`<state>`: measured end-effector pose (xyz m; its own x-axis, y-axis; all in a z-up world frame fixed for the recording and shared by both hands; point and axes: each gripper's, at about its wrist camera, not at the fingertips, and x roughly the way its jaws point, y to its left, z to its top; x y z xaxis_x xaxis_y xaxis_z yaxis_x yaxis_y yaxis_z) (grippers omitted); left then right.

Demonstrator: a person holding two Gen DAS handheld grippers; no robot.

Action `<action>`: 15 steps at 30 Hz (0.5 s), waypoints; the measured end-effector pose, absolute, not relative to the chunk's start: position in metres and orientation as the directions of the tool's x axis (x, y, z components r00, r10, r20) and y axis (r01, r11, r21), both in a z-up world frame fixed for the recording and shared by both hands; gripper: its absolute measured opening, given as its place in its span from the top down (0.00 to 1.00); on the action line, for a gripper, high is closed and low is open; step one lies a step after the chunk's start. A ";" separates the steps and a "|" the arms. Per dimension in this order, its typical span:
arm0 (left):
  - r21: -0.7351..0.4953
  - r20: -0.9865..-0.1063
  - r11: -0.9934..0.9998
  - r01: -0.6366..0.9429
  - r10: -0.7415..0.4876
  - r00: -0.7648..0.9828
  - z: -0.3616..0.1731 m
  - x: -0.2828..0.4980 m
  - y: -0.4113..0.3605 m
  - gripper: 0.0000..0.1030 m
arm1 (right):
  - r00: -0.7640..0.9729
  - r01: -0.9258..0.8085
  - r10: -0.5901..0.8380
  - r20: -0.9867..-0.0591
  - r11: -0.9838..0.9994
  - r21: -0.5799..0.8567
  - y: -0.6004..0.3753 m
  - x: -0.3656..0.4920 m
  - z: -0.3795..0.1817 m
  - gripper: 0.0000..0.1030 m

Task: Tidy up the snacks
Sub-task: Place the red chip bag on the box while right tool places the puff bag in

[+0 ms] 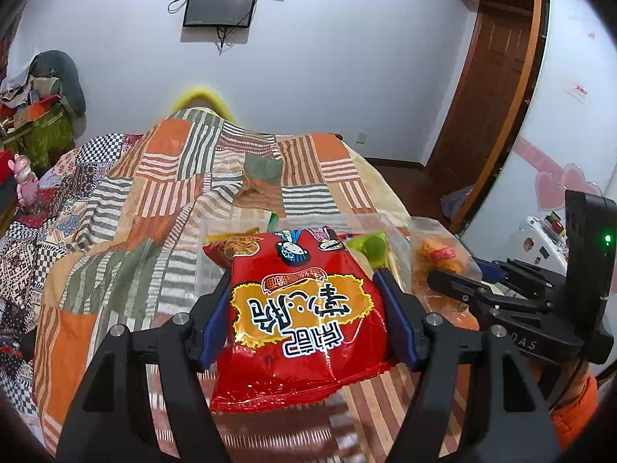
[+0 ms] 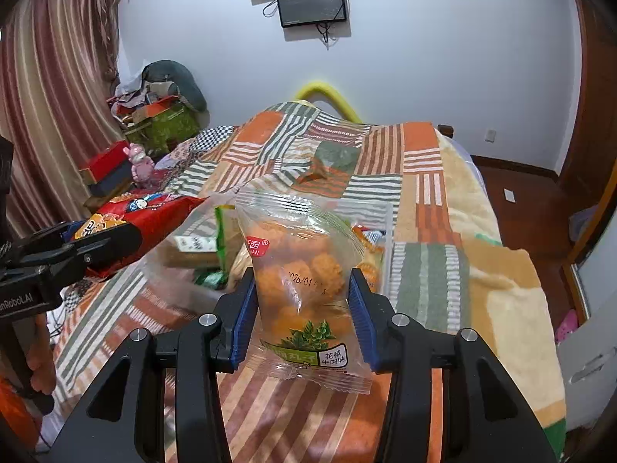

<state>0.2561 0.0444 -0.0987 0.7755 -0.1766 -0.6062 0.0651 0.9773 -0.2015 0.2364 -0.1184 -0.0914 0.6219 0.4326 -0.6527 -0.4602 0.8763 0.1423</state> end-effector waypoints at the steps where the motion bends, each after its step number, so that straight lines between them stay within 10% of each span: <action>1: -0.201 -0.607 0.978 0.062 -0.174 0.776 -0.100 0.260 0.045 0.33 | 0.620 -0.460 0.430 -0.656 0.877 0.141 -0.118 0.240 -0.093 0.59; 15: -0.182 -0.624 0.983 0.023 -0.134 0.770 -0.133 0.310 0.046 0.33 | 0.600 -0.451 0.401 -0.692 0.884 0.122 -0.104 0.279 -0.117 0.59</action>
<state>0.3099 0.0462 -0.1331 0.7696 -0.1337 -0.6244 0.0231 0.9830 -0.1820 0.2794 -0.1040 -0.1165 0.5999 0.4014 -0.6921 -0.4510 0.8841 0.1219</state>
